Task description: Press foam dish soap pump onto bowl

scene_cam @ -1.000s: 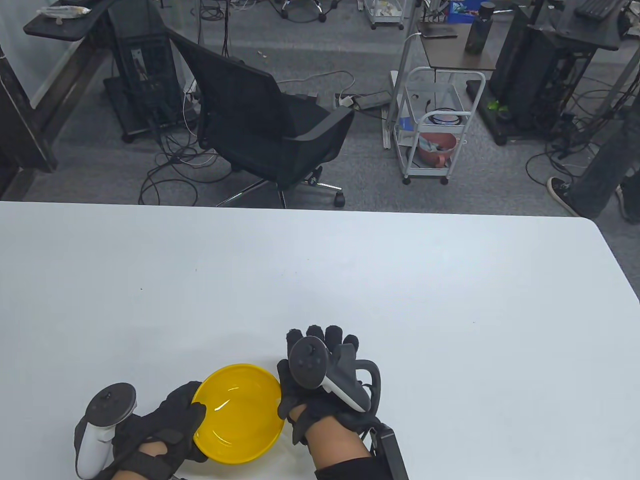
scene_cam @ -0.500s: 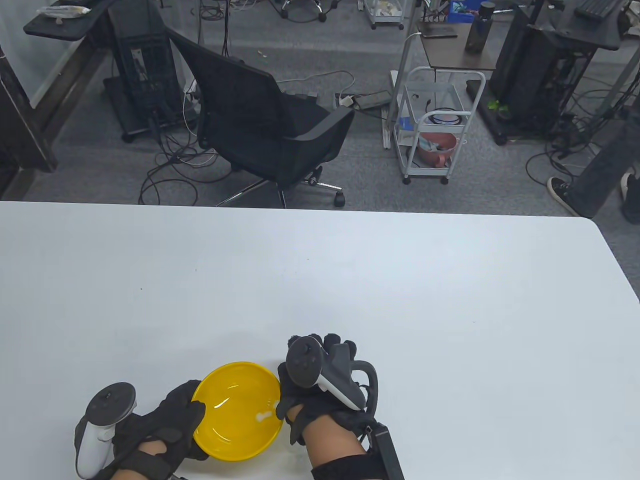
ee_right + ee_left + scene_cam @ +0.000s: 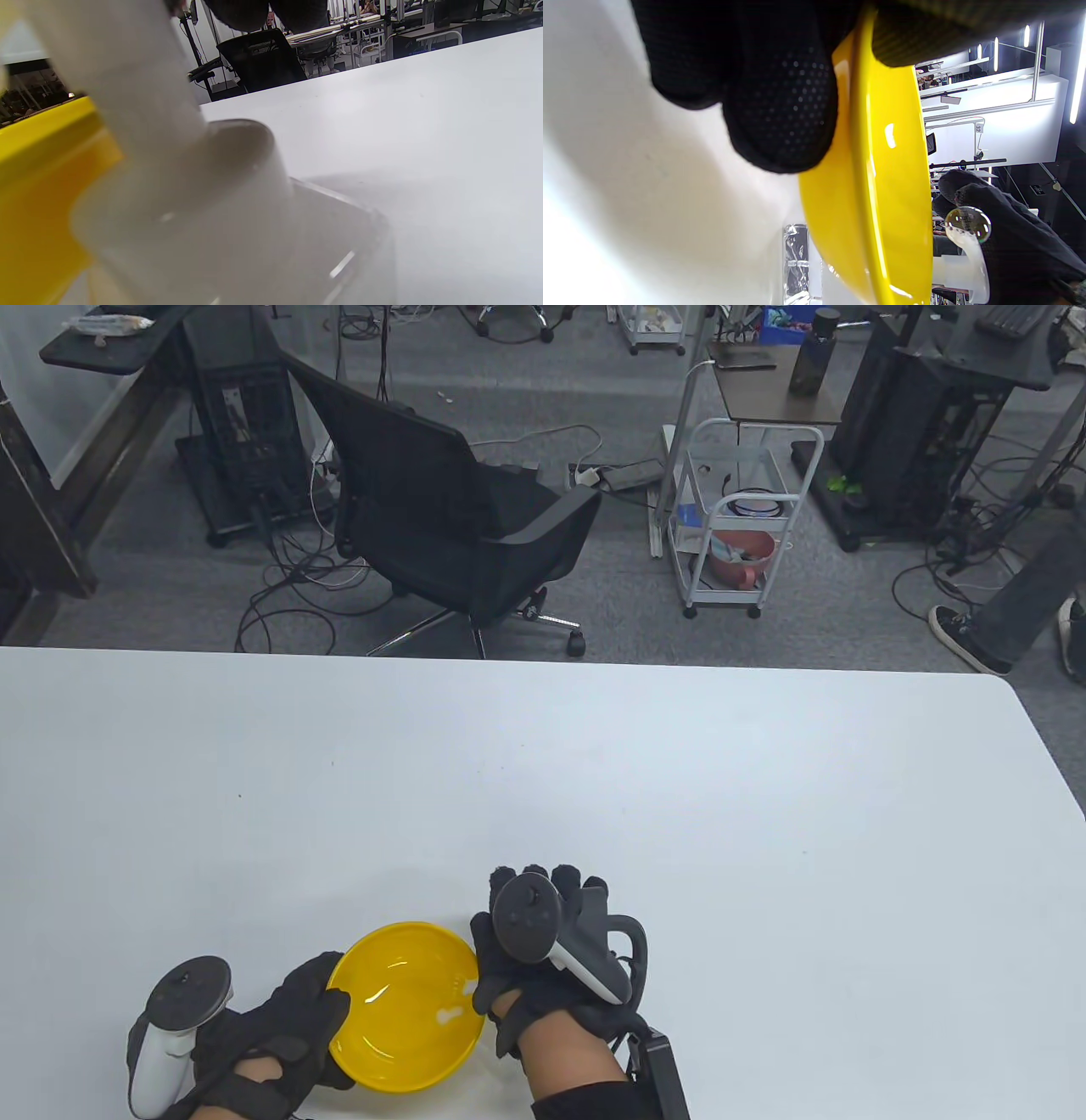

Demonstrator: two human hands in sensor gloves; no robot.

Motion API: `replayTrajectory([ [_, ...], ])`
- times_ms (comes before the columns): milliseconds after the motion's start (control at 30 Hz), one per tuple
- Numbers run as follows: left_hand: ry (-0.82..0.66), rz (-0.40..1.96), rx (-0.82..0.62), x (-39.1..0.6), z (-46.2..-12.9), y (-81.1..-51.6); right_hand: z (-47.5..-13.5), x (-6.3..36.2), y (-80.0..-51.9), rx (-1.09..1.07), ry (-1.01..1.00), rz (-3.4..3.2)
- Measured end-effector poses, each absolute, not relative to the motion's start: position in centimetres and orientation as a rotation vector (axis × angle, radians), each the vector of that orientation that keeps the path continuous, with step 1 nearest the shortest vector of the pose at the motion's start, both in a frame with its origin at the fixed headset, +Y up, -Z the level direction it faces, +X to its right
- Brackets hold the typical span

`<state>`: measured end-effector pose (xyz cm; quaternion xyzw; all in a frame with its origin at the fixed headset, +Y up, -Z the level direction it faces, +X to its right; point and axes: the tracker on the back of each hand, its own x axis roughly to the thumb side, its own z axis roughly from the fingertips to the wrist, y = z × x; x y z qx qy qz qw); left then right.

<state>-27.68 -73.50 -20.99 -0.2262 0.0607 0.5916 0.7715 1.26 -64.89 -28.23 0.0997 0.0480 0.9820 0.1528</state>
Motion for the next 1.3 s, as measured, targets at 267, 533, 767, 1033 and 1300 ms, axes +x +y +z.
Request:
replayTrajectory([
  [267,0.137,1.273,-0.489,-27.7,-21.0,-73.5,-28.5,1.2,-66.0,0.259,0.193,2.800],
  [533,0.133,1.273,-0.486,-27.6,-21.0,-73.5,-28.2,1.1,-66.5,0.242,0.167,2.816],
  [767,0.129,1.272,-0.485,-27.7,-21.0,-73.5,-28.5,1.7,-65.7,0.245,0.184,2.727],
  [1033,0.124,1.271,-0.481,-27.6,-20.9,-73.4,-28.2,1.5,-64.9,0.218,0.158,2.786],
  [1300,0.119,1.276,-0.491,-27.5,-20.9,-73.4,-28.3,1.5,-65.6,0.177,0.206,2.771],
])
